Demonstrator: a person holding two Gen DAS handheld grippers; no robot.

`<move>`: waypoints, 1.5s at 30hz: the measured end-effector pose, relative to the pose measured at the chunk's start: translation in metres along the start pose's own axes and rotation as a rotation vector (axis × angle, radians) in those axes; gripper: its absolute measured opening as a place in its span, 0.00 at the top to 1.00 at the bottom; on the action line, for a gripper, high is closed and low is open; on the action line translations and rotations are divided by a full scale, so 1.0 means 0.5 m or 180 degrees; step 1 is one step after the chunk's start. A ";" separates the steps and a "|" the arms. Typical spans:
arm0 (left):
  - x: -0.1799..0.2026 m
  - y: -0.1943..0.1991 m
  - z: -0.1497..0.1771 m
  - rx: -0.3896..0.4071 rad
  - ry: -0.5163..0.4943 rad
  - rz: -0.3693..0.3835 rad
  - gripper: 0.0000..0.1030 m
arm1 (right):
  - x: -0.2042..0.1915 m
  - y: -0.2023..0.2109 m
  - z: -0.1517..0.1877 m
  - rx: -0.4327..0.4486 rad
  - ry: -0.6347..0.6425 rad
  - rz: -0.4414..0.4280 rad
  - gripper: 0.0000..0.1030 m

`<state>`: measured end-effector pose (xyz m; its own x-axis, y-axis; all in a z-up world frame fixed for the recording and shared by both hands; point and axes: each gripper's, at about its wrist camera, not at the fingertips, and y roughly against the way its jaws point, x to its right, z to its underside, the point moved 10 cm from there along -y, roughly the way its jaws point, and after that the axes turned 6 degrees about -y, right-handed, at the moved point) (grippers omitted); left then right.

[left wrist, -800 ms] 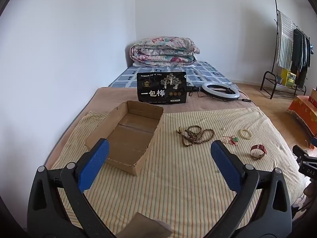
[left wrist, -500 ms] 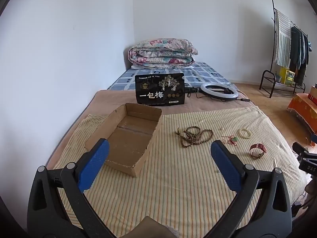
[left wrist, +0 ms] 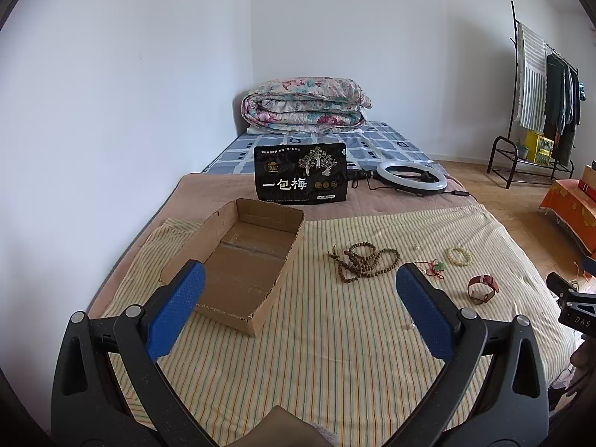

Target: Organize jewelry

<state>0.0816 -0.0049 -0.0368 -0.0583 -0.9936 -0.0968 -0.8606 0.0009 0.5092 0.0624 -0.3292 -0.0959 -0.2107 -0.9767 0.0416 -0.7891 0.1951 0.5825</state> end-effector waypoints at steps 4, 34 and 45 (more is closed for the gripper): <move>0.003 0.004 0.002 0.0004 -0.0004 -0.0011 0.00 | -0.004 -0.004 0.003 -0.0015 0.0003 0.0001 0.00; 0.006 0.005 0.002 0.0010 0.0005 0.0003 0.00 | -0.009 -0.012 0.011 -0.0053 -0.0033 -0.0027 0.00; 0.006 0.006 0.000 0.0010 0.0009 0.0006 0.00 | -0.011 -0.011 0.011 -0.0070 -0.0040 -0.0036 0.00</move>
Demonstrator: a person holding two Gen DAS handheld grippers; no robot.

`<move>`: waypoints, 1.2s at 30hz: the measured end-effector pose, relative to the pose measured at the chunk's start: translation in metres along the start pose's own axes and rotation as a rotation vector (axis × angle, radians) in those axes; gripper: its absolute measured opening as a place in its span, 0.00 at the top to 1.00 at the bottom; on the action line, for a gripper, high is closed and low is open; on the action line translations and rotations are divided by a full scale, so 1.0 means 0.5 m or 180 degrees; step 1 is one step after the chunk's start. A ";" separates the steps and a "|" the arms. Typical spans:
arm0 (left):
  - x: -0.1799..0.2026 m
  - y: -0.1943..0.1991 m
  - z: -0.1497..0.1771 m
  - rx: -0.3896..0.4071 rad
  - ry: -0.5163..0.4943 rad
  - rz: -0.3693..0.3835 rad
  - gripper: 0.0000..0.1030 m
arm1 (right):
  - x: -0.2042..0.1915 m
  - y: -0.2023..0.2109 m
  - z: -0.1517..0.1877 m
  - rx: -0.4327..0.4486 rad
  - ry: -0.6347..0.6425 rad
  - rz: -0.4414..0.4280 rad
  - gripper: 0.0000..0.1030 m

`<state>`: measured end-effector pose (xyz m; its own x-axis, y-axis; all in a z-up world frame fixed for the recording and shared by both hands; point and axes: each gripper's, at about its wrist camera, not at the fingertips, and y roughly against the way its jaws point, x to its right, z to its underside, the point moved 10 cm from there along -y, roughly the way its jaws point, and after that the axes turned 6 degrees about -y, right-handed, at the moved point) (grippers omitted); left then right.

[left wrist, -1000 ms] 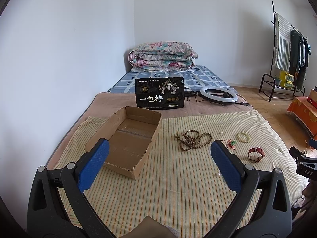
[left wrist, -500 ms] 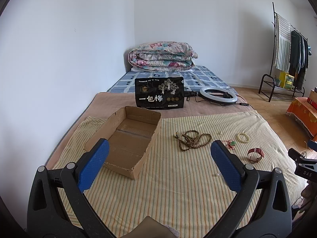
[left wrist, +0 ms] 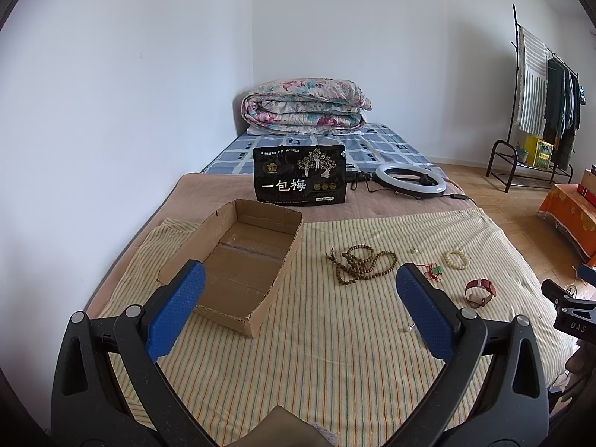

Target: Organize jewelry

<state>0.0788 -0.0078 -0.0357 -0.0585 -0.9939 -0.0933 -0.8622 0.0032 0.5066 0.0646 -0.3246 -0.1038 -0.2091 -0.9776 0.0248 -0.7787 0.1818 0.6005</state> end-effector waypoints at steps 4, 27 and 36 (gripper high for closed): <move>-0.001 -0.001 0.003 0.0000 0.0000 0.0002 0.00 | 0.001 0.000 -0.001 -0.0005 0.0006 0.0000 0.00; 0.010 -0.017 0.013 -0.0055 -0.0016 0.0004 0.00 | 0.006 -0.009 0.008 -0.0066 -0.0024 -0.0025 0.00; 0.027 -0.053 0.038 -0.0241 -0.0127 0.0115 0.00 | 0.012 -0.028 0.017 -0.0197 0.0021 -0.0102 0.00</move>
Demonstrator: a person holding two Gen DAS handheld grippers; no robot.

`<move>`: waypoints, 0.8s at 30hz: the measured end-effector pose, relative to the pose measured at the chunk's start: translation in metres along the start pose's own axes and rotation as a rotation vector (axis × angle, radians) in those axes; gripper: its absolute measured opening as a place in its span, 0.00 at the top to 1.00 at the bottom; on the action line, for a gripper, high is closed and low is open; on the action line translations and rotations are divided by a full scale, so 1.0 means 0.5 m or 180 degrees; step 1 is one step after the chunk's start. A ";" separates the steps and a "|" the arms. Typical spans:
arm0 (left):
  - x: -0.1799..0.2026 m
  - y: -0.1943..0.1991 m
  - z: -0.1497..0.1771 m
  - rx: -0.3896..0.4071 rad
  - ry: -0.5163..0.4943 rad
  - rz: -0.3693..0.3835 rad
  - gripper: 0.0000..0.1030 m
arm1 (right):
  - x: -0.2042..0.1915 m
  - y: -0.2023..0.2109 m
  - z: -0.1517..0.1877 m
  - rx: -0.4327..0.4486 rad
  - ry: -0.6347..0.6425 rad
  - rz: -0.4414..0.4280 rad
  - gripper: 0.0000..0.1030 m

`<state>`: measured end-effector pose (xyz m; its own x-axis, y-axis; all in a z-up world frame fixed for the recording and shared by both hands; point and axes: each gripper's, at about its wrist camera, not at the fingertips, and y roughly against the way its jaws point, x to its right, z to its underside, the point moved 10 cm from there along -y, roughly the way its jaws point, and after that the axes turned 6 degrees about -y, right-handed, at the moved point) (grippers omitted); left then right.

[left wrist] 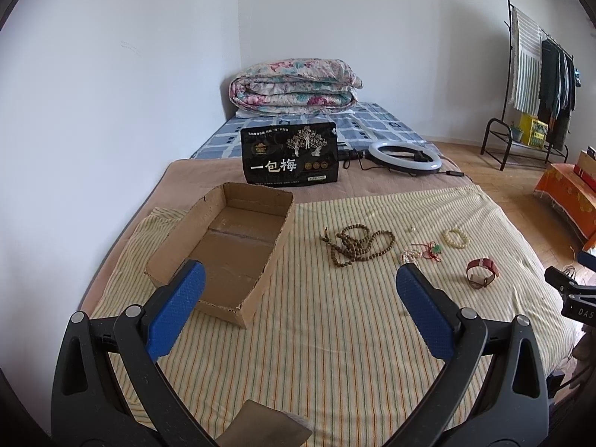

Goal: Organize jewelry
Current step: 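Reach the left tool to the brown bead mala while the right tool reaches the red watch strap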

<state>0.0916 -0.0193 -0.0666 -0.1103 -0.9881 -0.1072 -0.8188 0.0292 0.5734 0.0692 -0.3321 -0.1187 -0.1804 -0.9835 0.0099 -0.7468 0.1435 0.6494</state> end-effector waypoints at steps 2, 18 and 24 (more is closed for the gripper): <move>0.004 -0.008 0.004 -0.0044 -0.0026 0.0009 0.00 | -0.003 -0.007 -0.001 -0.0035 0.0047 -0.0039 0.00; 0.087 -0.120 -0.010 -0.0447 -0.0479 0.0341 0.00 | -0.025 -0.114 -0.037 -0.0375 0.0392 -0.0394 0.00; 0.120 -0.193 -0.012 -0.0727 -0.0394 0.0528 0.03 | -0.027 -0.154 -0.030 -0.0527 0.0432 -0.0438 0.00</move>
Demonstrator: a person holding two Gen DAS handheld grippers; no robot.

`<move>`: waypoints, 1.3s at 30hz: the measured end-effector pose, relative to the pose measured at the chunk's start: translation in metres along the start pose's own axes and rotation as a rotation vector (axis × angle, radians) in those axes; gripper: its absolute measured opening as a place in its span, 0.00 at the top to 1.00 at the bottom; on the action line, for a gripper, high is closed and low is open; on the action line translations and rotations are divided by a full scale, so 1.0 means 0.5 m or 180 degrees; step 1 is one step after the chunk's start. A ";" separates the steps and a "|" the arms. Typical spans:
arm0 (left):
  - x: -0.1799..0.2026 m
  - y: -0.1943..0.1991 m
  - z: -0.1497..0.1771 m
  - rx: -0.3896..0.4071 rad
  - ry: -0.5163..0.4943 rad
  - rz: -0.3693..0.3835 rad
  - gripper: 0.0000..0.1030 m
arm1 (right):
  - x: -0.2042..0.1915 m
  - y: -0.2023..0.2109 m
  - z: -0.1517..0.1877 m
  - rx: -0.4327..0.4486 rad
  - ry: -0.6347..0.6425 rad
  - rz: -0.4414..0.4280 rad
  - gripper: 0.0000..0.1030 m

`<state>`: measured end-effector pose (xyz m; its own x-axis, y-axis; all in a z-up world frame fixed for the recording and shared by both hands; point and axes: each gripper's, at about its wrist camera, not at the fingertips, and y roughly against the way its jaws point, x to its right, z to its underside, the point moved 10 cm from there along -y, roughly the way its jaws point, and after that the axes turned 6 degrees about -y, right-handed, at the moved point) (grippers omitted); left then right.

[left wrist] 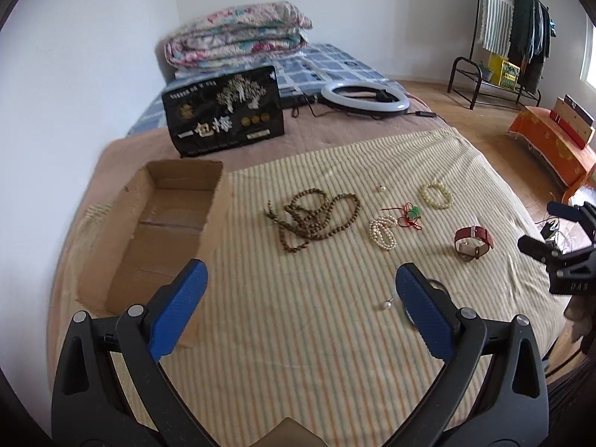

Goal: Organize jewelry
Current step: 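Reach the left tool to the brown bead mala while the right tool reaches the red watch strap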

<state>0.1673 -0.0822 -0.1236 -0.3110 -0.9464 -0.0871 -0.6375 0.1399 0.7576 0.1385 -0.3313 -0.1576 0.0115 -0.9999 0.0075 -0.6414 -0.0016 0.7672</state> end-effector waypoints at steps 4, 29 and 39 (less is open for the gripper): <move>0.010 -0.052 -0.011 -0.0154 0.0065 0.0063 0.11 | -0.006 -0.010 -0.001 -0.0038 0.0050 -0.0035 0.00; -0.014 -0.362 -0.049 -0.0946 0.0517 -0.0085 0.21 | -0.011 -0.092 0.010 -0.0452 -0.0085 -0.0361 0.08; -0.019 -0.419 -0.026 -0.1151 0.0462 -0.0095 0.21 | -0.009 -0.125 0.007 -0.0563 -0.0197 -0.0420 0.08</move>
<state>0.3130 -0.1061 -0.2731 -0.1766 -0.9835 -0.0395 -0.3472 0.0246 0.9375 0.1758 -0.3268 -0.2075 0.0358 -0.9901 -0.1354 -0.4929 -0.1354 0.8595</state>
